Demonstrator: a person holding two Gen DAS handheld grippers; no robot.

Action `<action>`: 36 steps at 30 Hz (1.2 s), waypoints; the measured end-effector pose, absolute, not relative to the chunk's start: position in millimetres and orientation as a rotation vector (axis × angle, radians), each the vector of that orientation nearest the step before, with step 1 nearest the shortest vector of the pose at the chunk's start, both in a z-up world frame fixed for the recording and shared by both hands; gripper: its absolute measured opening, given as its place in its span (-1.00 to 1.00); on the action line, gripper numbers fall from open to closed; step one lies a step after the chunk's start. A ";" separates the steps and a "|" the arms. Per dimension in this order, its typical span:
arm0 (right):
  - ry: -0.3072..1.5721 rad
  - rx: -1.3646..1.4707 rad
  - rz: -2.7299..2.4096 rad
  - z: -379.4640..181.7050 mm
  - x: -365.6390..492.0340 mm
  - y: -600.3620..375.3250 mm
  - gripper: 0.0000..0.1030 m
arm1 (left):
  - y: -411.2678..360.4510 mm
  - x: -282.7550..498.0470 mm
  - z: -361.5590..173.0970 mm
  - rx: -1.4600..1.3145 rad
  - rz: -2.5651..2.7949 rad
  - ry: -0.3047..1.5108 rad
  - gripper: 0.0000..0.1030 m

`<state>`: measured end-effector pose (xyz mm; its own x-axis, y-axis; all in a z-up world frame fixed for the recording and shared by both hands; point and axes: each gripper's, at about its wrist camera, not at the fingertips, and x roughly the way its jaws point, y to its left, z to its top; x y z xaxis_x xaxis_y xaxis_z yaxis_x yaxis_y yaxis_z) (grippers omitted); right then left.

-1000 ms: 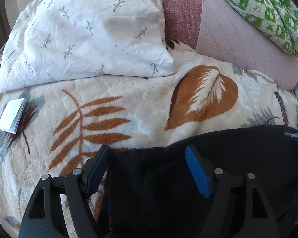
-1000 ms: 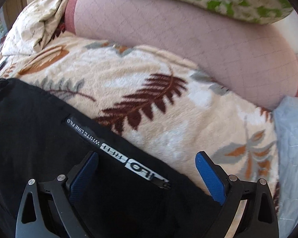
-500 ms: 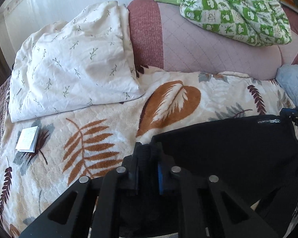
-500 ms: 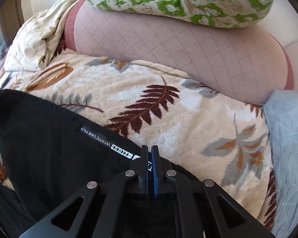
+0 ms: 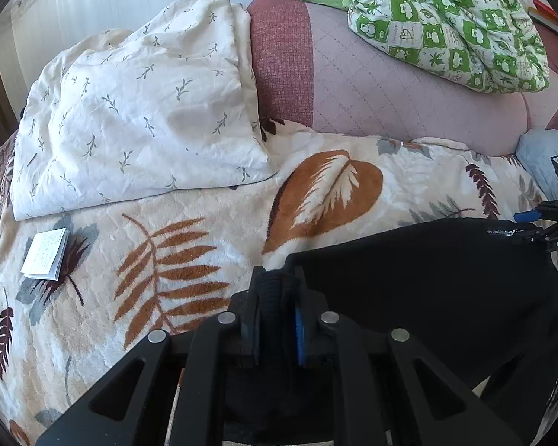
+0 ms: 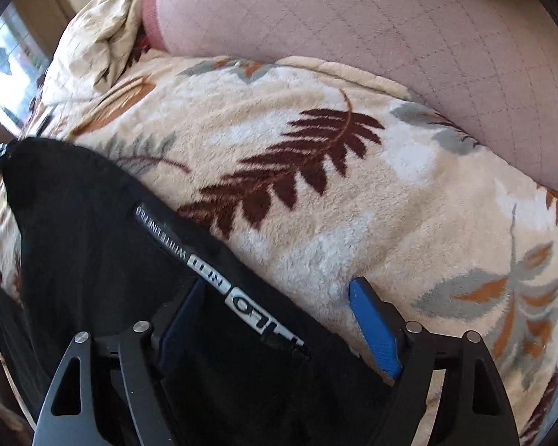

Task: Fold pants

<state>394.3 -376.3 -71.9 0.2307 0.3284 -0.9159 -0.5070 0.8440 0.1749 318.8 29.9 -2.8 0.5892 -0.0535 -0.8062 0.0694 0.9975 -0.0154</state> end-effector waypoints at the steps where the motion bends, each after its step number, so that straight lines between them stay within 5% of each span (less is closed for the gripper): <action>1: 1.214 -0.160 0.592 -68.7 392.8 -377.2 0.20 | 30.3 317.7 -2.1 0.014 -0.070 0.936 -0.75; 3: 1.211 -0.167 0.612 -62.5 385.7 -372.2 -0.37 | 29.8 313.7 1.6 0.006 -0.065 0.928 -0.75; 7: 1.178 -0.233 0.582 -50.8 370.4 -355.5 -0.66 | 21.0 299.6 19.7 0.042 -0.059 0.895 -0.75; 22: 0.966 -0.271 0.393 34.2 275.3 -352.9 -0.68 | 6.5 192.1 94.4 0.070 -0.083 0.751 -0.75; 36: 0.981 -0.283 0.375 12.6 147.1 -372.7 -0.69 | 2.2 64.6 57.8 0.040 -0.079 0.749 -0.74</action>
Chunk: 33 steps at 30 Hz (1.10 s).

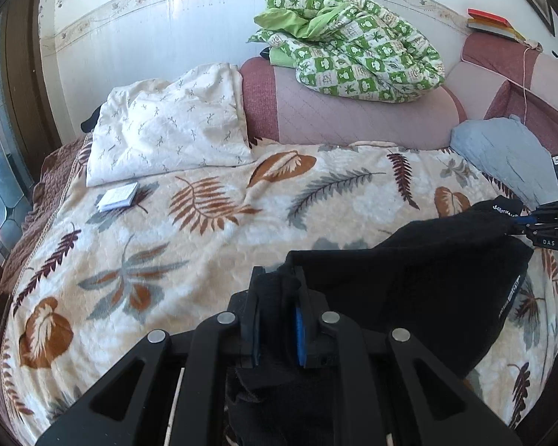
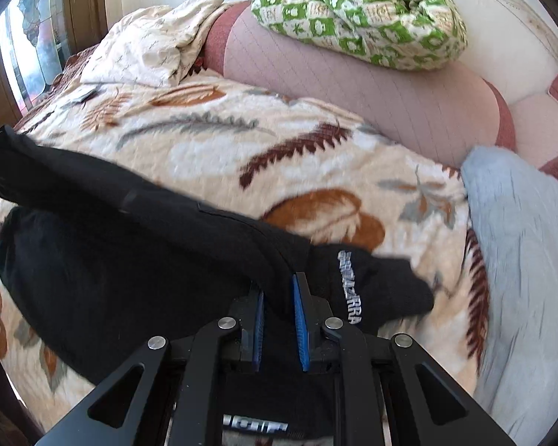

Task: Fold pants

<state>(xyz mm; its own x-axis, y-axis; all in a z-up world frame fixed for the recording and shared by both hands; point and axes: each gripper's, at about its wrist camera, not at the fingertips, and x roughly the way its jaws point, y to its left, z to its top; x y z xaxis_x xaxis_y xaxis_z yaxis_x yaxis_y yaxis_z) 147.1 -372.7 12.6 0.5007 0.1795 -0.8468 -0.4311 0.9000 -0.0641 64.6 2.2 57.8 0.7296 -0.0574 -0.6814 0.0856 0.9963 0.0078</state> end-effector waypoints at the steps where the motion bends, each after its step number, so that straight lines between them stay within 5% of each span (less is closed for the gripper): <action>1: 0.994 -0.278 0.380 5.3 137.2 -375.5 -0.69 | 1.7 56.7 50.7 0.037 -0.080 0.759 -0.73; 6: 1.076 -0.286 0.413 -28.1 96.1 -378.2 -0.65 | 3.0 20.7 12.8 0.053 -0.072 0.829 -0.52; 14: 1.102 -0.285 0.371 -34.2 52.5 -398.9 -0.18 | 48.4 -30.0 8.7 -0.117 -0.041 0.848 -0.02; 25: 0.919 -0.216 0.565 36.6 65.5 -274.7 -0.04 | 99.7 -2.3 28.2 -0.425 0.139 0.708 0.00; 33: 0.937 -0.286 0.735 9.0 69.8 -114.8 -0.05 | 116.6 -8.8 6.3 -0.338 0.273 0.685 0.00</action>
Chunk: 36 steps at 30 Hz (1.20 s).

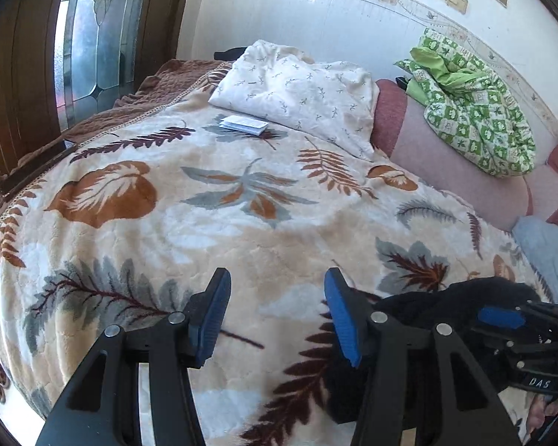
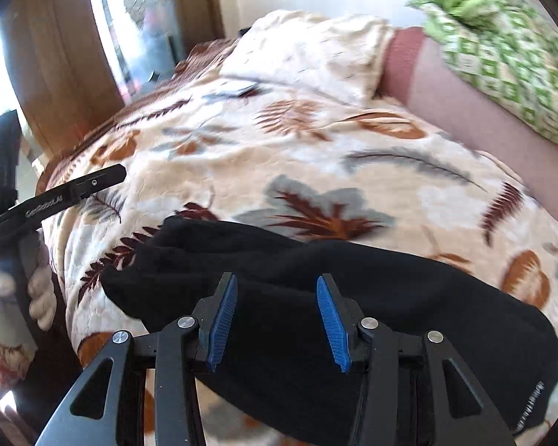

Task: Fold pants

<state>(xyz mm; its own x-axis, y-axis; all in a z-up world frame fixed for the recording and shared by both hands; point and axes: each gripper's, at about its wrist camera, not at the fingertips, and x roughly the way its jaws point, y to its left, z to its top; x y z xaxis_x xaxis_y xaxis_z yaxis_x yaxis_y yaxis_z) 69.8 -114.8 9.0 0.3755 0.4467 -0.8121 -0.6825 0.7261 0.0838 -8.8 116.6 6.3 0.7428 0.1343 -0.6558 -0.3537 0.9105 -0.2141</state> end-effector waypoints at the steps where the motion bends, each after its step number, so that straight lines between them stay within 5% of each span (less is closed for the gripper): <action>1: 0.976 -0.309 0.742 -4.2 65.2 -102.5 -0.05 | 123.1 -10.1 4.3 -0.351 0.283 0.688 0.00; 5: 1.055 -0.439 0.766 -35.7 34.7 -90.4 -0.01 | 149.8 -16.2 3.8 -0.494 0.287 0.661 0.11; 17: 0.992 -0.346 0.905 3.6 39.8 -42.4 -0.01 | 161.2 -20.7 0.8 -0.586 0.291 0.660 0.16; 20: 1.008 -0.438 0.919 -18.7 33.8 -14.1 -0.09 | 162.8 -22.0 1.7 -0.593 0.290 0.654 0.16; 24: 1.003 -0.432 0.918 -23.0 30.3 -6.6 -0.60 | 164.9 -22.8 2.8 -0.606 0.279 0.648 0.16; 36: 0.995 -0.344 0.825 -11.8 83.0 22.9 -0.59 | 166.1 -16.7 -1.8 -0.605 0.283 0.657 0.16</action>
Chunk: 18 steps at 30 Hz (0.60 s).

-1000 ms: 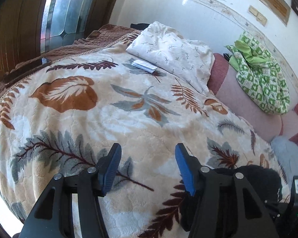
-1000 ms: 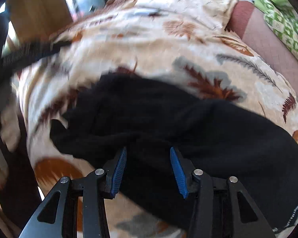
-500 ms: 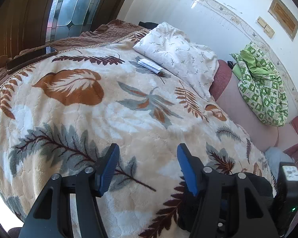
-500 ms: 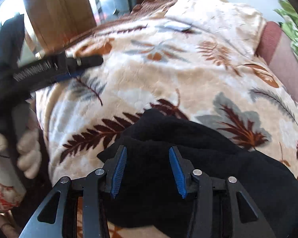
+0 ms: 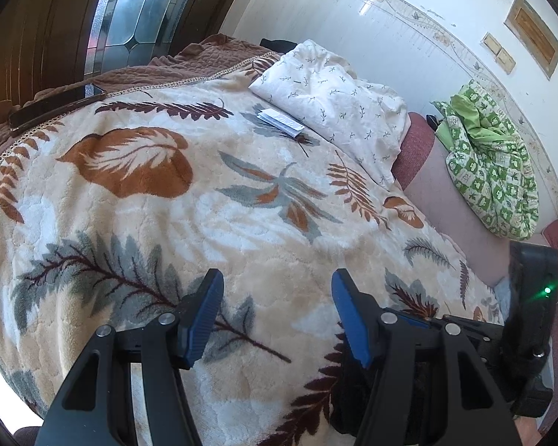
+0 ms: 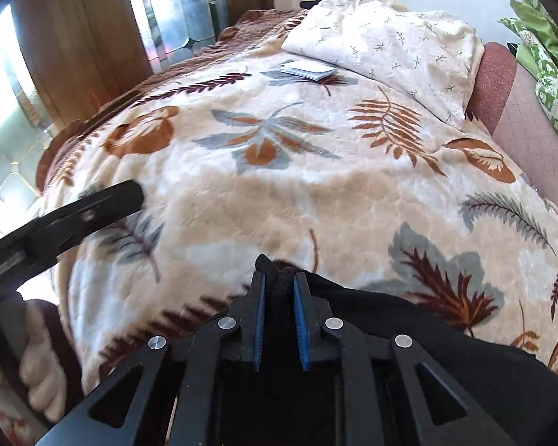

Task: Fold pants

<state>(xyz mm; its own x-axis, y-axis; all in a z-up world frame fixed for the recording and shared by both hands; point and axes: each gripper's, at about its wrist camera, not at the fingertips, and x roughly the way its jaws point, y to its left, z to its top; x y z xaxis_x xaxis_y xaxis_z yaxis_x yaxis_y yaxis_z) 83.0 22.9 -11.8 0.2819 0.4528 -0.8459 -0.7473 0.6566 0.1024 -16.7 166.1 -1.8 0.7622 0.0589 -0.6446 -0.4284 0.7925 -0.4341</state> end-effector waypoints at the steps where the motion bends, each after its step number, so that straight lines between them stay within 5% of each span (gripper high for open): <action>1: 1.022 -0.339 0.821 -17.4 87.1 26.4 -0.55 | 166.0 -16.7 -1.8 -0.606 0.283 0.658 0.16; 6: 0.999 -0.187 0.831 -7.3 91.0 9.5 -0.05 | 166.2 -15.8 -2.9 -0.588 0.292 0.664 0.16; 12: 0.861 -0.209 0.689 19.1 71.6 -59.2 -0.02 | 156.8 -14.9 -4.4 -0.598 0.246 0.676 0.16; 18: 0.966 -0.226 0.454 -31.4 69.8 -169.4 -0.02 | 64.3 6.1 -7.3 -0.421 -0.038 0.744 0.24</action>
<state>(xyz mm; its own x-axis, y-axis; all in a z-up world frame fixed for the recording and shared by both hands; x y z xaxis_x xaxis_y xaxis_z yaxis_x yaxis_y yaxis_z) 69.8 -169.4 -31.4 0.4847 0.2707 -0.8318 -0.4682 0.8835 0.0148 6.1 64.3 -7.3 0.7388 -0.1807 -0.6492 -0.1138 0.9161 -0.3845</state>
